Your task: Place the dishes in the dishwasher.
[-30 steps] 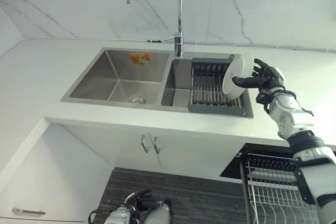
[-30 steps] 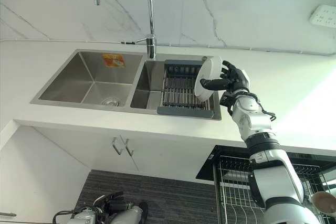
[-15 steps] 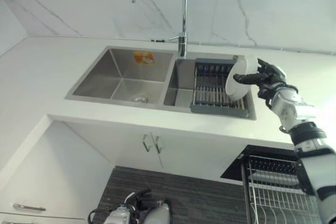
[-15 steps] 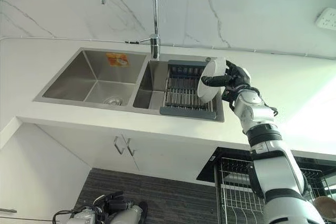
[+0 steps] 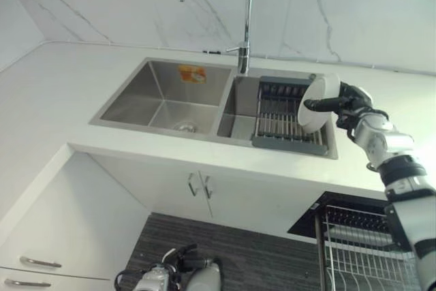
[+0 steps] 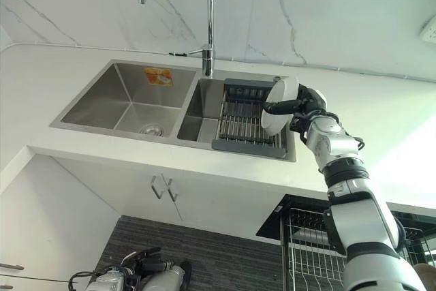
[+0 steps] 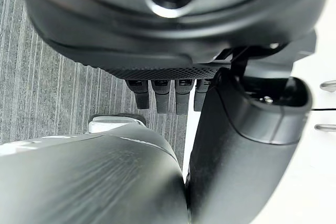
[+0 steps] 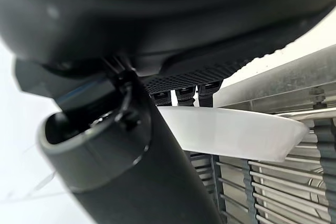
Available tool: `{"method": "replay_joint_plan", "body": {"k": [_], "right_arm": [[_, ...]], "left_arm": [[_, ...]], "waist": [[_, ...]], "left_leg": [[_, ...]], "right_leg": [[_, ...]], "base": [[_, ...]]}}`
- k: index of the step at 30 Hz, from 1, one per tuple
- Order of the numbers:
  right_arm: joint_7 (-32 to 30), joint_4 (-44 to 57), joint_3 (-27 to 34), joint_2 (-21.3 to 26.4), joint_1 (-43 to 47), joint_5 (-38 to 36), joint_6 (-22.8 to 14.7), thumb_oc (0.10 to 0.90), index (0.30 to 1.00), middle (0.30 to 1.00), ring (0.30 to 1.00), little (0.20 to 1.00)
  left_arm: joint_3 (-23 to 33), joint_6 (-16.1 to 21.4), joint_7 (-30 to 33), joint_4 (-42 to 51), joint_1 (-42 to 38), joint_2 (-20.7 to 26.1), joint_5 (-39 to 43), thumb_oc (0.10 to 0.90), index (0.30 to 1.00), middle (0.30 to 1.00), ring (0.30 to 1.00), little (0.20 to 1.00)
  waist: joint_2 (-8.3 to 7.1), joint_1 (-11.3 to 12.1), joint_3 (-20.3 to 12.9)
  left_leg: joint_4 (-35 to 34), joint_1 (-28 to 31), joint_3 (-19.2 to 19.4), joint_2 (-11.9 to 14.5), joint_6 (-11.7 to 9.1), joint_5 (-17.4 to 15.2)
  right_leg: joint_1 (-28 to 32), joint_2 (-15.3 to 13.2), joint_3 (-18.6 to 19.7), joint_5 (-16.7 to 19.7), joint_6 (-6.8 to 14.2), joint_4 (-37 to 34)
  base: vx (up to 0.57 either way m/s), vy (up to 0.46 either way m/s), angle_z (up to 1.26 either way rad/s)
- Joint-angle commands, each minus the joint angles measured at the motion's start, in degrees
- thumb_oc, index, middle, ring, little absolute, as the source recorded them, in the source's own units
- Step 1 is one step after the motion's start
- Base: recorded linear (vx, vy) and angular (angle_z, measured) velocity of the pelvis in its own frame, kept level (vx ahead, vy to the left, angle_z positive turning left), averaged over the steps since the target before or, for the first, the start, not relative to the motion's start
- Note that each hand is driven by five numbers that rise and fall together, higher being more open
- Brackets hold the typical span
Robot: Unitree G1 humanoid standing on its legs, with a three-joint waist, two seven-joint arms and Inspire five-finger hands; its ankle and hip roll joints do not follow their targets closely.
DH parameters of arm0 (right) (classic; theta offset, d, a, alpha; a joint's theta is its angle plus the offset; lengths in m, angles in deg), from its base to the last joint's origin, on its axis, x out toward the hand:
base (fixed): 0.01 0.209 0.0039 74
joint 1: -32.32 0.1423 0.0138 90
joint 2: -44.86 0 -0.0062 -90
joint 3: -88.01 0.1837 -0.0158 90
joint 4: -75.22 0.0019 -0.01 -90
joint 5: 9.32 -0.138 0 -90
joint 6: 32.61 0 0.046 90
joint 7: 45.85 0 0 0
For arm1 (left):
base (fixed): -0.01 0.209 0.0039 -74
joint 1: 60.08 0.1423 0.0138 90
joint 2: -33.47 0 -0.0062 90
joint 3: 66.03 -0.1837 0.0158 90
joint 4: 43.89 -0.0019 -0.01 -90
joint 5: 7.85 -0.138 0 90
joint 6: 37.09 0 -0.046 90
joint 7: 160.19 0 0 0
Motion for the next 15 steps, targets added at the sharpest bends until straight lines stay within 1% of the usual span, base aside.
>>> {"method": "replay_joint_plan", "body": {"k": [1, 2, 3, 5, 7, 8, 10, 12, 15], "right_arm": [[0.6, 0.8, -0.6, 4.3, 9.7, -3.0, -1.9, 0.800, 0.900, 0.900, 0.900, 0.900], [0.8, -0.5, -0.6, 4.1, 10.1, -3.7, -1.5, 0.480, 0.420, 0.420, 0.420, 0.420], [1.1, -1.9, -0.3, 4.0, 10.4, -3.5, -1.0, 0.400, 0.300, 0.300, 0.300, 0.300], [1.7, -4.9, -0.5, 4.0, 11.2, -3.3, 0.0, 0.400, 0.300, 0.300, 0.300, 0.300], [1.2, -9.1, -0.5, 4.3, 12.3, -4.5, 1.3, 0.400, 0.300, 0.300, 0.300, 0.300], [1.1, -11.1, -0.5, 4.6, 12.9, -4.0, 1.4, 0.400, 0.300, 0.300, 0.300, 0.300], [0.3, -12.9, -0.6, 5.3, 13.8, -3.9, 1.2, 0.400, 0.300, 0.300, 0.300, 0.300], [-0.8, -14.0, -0.8, 5.9, 14.8, -3.4, 1.1, 0.400, 0.300, 0.300, 0.300, 0.300], [-3.7, -14.3, -1.2, 6.4, 15.6, -2.6, -0.5, 0.400, 0.300, 0.300, 0.300, 0.300]], "left_arm": [[-6.2, -5.0, 0.9, -6.7, 8.6, 8.4, -4.1, 0.800, 0.900, 0.900, 0.900, 0.900], [-6.4, -5.3, 0.8, -6.6, 8.3, 8.5, -4.1, 0.800, 0.900, 0.900, 0.900, 0.900], [-6.6, -5.5, 0.8, -6.6, 8.0, 8.4, -4.1, 0.800, 0.900, 0.900, 0.900, 0.900], [-6.8, -5.6, 0.9, -6.8, 7.7, 8.3, -4.0, 0.800, 0.900, 0.900, 0.900, 0.900], [-7.1, -5.6, 1.4, -7.1, 7.7, 7.9, -3.5, 0.800, 0.900, 0.900, 0.900, 0.900], [-7.2, -5.4, 1.6, -7.2, 7.7, 7.8, -3.2, 0.800, 0.900, 0.900, 0.900, 0.900], [-7.5, -5.3, 1.7, -7.2, 7.4, 7.9, -2.7, 0.800, 0.900, 0.900, 0.900, 0.900], [-7.5, -6.1, 1.7, -7.1, 7.0, 8.1, -2.4, 0.800, 0.900, 0.900, 0.900, 0.900], [-7.6, -6.9, 1.7, -7.1, 7.1, 8.0, -2.5, 0.800, 0.900, 0.900, 0.900, 0.900]], "waist": [[-0.63, 1.8, -1.3], [-0.68, 1.8, -1.3], [-0.74, 1.9, -1.3], [-0.82, 2.1, -1.5], [-0.74, 2.5, -1.6], [-0.71, 2.8, -1.6], [-0.74, 3.2, -1.7], [-0.88, 3.4, -1.8], [-0.94, 3.4, -1.9]], "left_leg": [[-3.3, 8.0, 1.4, 5.8, -4.3, -5.4], [-3.3, 8.0, 1.4, 5.7, -4.3, -5.4], [-3.3, 8.1, 1.4, 5.7, -4.3, -5.4], [-3.3, 8.1, 1.3, 5.7, -4.3, -5.4], [-3.3, 8.1, 1.3, 5.7, -4.4, -5.3], [-3.3, 8.1, 1.3, 5.7, -4.4, -5.3], [-3.3, 8.0, 1.0, 5.6, -4.4, -5.3], [-3.3, 8.0, 0.7, 5.6, -4.4, -5.3], [-3.3, 8.0, 0.8, 5.6, -4.3, -5.3]], "right_leg": [[-3.9, -1.9, 2.2, 6.1, 3.0, -1.1], [-3.9, -1.9, 2.1, 6.3, 3.1, -1.1], [-3.9, -1.9, 2.1, 6.2, 3.1, -1.1], [-3.9, -1.9, 2.1, 6.3, 3.2, -1.1], [-3.8, -1.8, 2.1, 6.0, 3.0, -1.1], [-3.6, -1.8, 2.0, 6.0, 3.1, -1.1], [-3.6, -2.0, 1.8, 6.1, 3.2, -1.1], [-3.7, -2.1, 1.5, 6.4, 3.3, -1.1], [-4.0, -2.2, 1.6, 6.5, 3.3, -1.1]], "base": [[0.00, 0.000, 0.00], [0.00, 0.000, 0.00], [0.00, 0.000, 0.00], [0.00, 0.000, 0.00], [0.00, 0.042, -0.01], [0.01, 0.055, -0.02], [0.00, 0.018, -0.01], [-0.01, 0.010, 0.03], [-0.03, 0.025, 0.04]]}}
